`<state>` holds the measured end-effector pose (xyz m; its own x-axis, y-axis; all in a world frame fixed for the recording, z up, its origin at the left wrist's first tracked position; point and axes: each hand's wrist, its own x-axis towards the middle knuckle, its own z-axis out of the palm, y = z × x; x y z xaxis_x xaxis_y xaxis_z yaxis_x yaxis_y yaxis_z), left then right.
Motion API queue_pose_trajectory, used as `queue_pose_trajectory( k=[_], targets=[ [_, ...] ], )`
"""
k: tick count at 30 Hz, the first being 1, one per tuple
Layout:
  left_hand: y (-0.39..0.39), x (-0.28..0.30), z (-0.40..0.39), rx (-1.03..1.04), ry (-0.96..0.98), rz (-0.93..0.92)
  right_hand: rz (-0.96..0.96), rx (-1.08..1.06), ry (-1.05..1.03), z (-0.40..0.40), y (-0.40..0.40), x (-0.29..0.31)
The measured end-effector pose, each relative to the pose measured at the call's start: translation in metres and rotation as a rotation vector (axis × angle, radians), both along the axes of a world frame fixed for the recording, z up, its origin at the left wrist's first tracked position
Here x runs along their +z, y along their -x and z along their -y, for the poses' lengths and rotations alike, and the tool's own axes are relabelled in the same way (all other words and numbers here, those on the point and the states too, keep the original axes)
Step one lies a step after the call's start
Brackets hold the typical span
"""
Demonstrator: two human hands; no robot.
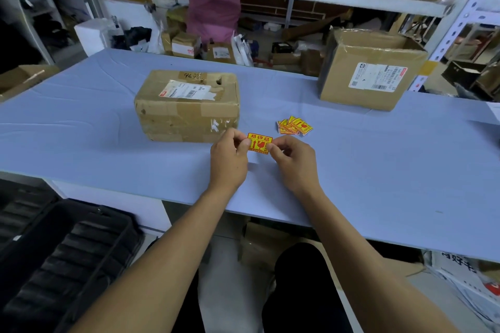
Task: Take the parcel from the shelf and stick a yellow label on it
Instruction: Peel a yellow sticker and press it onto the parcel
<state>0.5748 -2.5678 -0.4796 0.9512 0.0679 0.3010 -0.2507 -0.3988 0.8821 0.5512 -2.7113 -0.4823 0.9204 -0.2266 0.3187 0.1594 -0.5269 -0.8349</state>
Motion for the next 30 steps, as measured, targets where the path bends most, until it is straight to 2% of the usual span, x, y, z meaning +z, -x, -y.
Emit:
queue_pose_trajectory(
  k=[10, 15, 30],
  targets=[
    [-0.018, 0.000, -0.043, 0.223, 0.000, 0.109, 0.056, 0.044, -0.062, -0.052, -0.035, -0.001],
    [-0.026, -0.003, -0.052, 0.322, 0.083, 0.099, 0.077, 0.055, -0.034, -0.069, -0.049, -0.002],
    [-0.029, -0.002, -0.044, 0.324, 0.142, 0.074, 0.100, -0.026, -0.067, -0.067, -0.063, -0.007]
  ],
)
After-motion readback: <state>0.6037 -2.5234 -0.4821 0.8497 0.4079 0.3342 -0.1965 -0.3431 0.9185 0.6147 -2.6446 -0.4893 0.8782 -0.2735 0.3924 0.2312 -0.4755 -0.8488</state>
